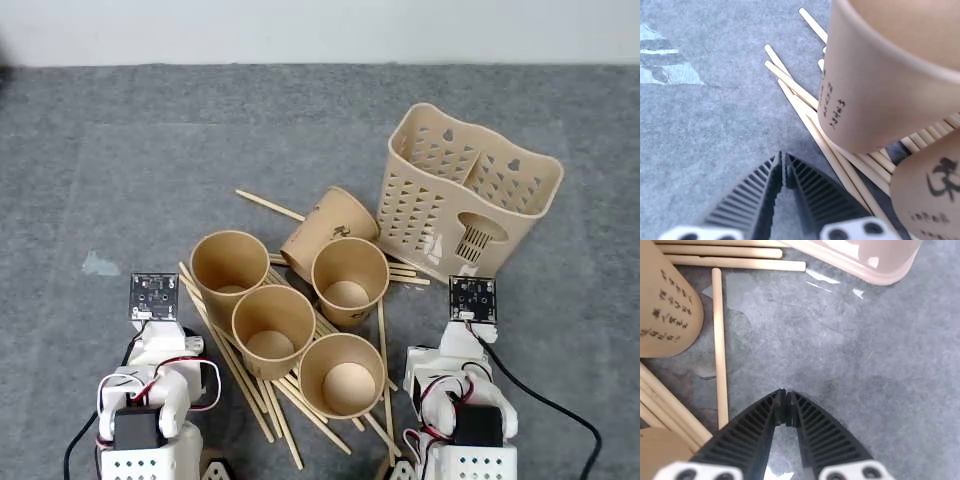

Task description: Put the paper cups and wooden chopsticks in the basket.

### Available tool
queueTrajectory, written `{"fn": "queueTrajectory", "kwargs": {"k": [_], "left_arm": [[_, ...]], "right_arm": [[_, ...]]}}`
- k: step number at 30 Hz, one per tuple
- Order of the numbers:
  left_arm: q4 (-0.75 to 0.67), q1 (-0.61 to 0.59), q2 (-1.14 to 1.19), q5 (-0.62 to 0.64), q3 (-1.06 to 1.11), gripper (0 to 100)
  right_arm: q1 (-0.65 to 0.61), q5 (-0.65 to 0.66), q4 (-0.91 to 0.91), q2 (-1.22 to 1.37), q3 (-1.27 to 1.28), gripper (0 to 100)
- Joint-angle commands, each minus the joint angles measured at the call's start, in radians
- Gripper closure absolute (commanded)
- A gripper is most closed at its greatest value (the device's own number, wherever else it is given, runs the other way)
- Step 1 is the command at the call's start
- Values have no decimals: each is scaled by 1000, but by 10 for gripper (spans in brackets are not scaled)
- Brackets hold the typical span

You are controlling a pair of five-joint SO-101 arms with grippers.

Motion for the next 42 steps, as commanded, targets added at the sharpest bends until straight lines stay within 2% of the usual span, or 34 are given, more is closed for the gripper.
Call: {"fn": "queueTrajectory", "kwargs": {"k": [1,24,30,38,42], "left_arm": [[3,3,-15,-2,-18,985],[3,3,-15,-2,-18,985],[3,3,-15,-2,-18,985],[3,3,-15,-2,-18,985],[3,3,-15,-2,-18,985]], "right_arm": [[10,6,2,-13,17,990],[4,6,2,-13,17,990],[-42,8,4,-13,2,987],[-48,8,19,-13,-224,987],[-48,6,-113,-13,-341,987]]}}
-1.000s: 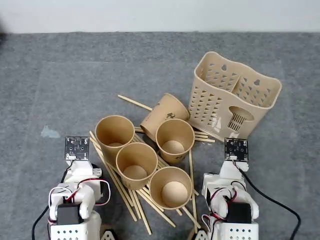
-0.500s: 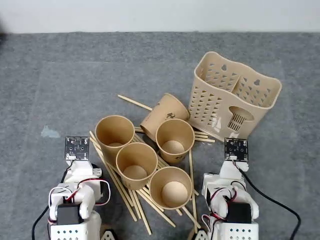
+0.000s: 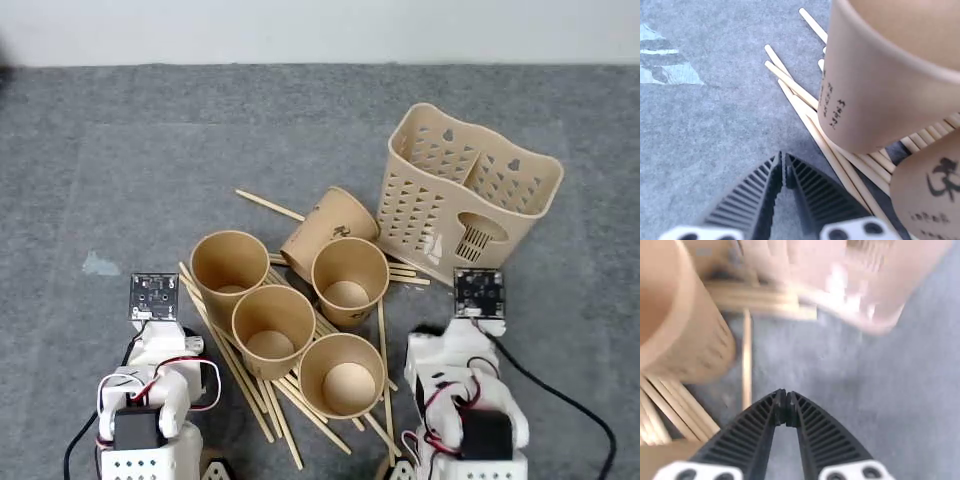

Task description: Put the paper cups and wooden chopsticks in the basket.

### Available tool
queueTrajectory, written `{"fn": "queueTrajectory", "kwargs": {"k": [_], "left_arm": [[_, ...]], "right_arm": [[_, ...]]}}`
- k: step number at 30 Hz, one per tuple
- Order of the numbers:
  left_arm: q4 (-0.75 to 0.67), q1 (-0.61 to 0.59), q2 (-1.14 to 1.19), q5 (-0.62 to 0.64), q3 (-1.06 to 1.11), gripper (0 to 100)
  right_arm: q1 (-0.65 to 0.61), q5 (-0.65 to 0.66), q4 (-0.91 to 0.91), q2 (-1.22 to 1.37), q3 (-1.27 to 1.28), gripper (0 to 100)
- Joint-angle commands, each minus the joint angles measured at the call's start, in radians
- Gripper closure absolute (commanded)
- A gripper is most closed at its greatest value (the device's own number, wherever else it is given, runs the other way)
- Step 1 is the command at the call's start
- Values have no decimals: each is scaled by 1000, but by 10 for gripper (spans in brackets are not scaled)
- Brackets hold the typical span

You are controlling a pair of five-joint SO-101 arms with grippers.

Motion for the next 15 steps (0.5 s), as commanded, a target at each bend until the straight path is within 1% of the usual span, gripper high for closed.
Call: {"fn": "queueTrajectory", "kwargs": {"k": [1,2,4,8,12,15], "left_arm": [[3,3,-15,-2,-18,985],[3,3,-15,-2,-18,985],[3,3,-15,-2,-18,985],[3,3,-15,-2,-18,985],[3,3,-15,-2,-18,985],[3,3,-15,-2,-18,985]], "right_arm": [[1,2,-166,-7,-133,990],[-5,2,-228,-7,-137,991],[-25,8,-295,-5,-146,987],[-134,3,-306,36,-213,986],[-162,-14,-315,225,-308,970],[-162,-92,-288,426,-428,903]]}}
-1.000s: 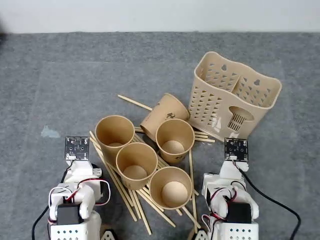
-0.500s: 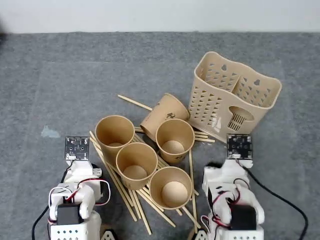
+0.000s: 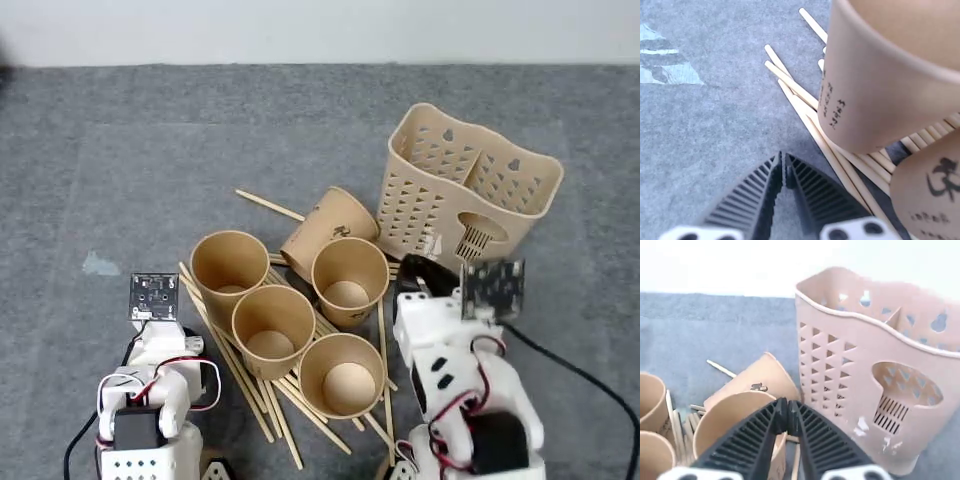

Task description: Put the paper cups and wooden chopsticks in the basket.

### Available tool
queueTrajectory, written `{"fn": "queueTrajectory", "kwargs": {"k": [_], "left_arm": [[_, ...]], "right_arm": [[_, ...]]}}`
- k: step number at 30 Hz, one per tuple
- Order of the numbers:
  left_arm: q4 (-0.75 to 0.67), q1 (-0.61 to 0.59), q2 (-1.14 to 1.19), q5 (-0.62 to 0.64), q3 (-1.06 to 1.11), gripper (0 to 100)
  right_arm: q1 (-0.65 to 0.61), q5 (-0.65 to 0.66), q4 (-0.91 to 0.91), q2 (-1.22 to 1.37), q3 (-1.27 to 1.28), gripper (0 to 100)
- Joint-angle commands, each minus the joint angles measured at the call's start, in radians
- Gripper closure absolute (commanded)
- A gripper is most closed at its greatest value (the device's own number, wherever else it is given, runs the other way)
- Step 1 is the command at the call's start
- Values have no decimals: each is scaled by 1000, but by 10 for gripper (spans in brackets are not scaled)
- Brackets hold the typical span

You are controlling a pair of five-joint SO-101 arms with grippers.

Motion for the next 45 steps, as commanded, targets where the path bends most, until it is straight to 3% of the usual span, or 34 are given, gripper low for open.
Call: {"fn": "queueTrajectory", "kwargs": {"k": [1,7,15,26,30,32,45], "left_arm": [[3,3,-15,-2,-18,985],[3,3,-15,-2,-18,985],[3,3,-15,-2,-18,985],[3,3,-15,-2,-18,985],[3,3,-15,-2,-18,985],[3,3,-15,-2,-18,985],[3,3,-15,-2,-18,985]], "right_arm": [[-18,-74,19,255,-186,883],[-21,-129,84,647,-431,865],[-90,-152,74,928,-502,864],[-111,-163,85,1030,-496,867],[-113,-158,85,1046,-497,995],[-113,-157,99,1041,-499,971],[-111,-153,493,924,-819,991]]}}
